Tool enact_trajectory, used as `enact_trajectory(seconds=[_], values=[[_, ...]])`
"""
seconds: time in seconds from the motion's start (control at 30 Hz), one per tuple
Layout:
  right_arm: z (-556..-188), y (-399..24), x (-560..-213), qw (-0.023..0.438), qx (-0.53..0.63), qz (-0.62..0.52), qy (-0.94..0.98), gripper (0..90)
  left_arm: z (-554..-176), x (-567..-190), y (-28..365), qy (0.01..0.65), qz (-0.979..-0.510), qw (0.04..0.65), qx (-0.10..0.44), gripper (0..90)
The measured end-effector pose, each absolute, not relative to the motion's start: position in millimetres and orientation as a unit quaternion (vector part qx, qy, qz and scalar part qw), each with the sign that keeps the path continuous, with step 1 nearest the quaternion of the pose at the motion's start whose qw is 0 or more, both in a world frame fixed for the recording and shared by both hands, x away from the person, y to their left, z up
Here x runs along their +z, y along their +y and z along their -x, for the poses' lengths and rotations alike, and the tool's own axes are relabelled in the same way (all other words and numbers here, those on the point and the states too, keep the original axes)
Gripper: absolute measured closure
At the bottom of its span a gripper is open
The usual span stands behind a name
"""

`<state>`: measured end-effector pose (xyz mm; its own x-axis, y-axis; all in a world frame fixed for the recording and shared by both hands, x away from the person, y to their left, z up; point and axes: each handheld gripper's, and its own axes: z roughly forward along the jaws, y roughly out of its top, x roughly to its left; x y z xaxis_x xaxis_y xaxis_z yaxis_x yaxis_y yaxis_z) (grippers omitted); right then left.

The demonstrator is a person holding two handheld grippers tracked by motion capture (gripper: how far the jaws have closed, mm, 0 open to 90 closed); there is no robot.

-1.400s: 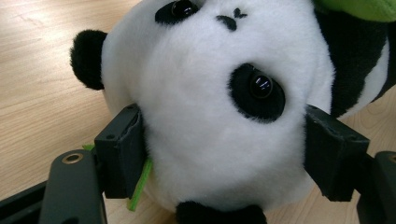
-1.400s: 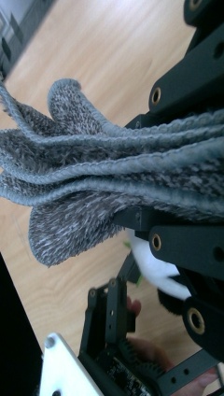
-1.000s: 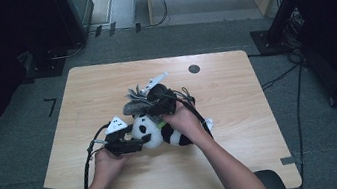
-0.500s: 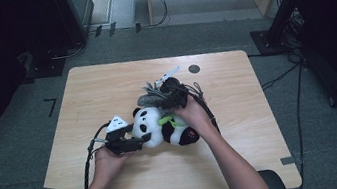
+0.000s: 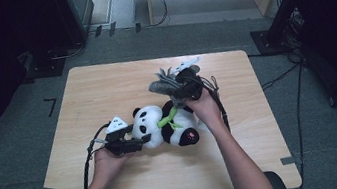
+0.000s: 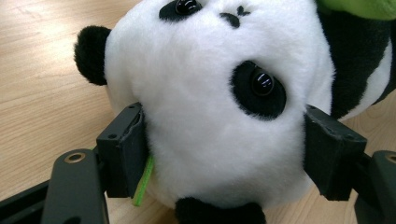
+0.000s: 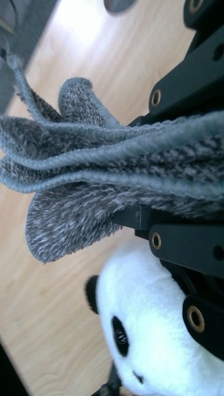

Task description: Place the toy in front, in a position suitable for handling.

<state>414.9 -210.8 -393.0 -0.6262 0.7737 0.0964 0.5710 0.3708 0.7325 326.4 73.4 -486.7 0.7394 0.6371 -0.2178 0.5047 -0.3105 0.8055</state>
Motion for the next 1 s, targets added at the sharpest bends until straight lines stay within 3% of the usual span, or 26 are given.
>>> enact_trajectory(seconds=[0.3, 0.7, 1.0], values=[[-397.3, -243.2, -363.1, 0.147, 0.441, -0.419, 0.78, 68.7, -328.0, -484.8, 73.5, 0.361, -0.806, 0.466, 0.061, 24.5], [-364.8, -255.5, -390.1, 0.132, 0.429, -0.423, 0.787, 66.8, -330.7, -480.1, 70.0, 0.368, -0.811, 0.452, 0.055, 20.7], [-355.9, -267.9, -406.9, 0.154, 0.417, -0.432, 0.785, 65.1, -332.4, -481.9, 70.5, 0.371, -0.806, 0.459, 0.053, 19.9]])
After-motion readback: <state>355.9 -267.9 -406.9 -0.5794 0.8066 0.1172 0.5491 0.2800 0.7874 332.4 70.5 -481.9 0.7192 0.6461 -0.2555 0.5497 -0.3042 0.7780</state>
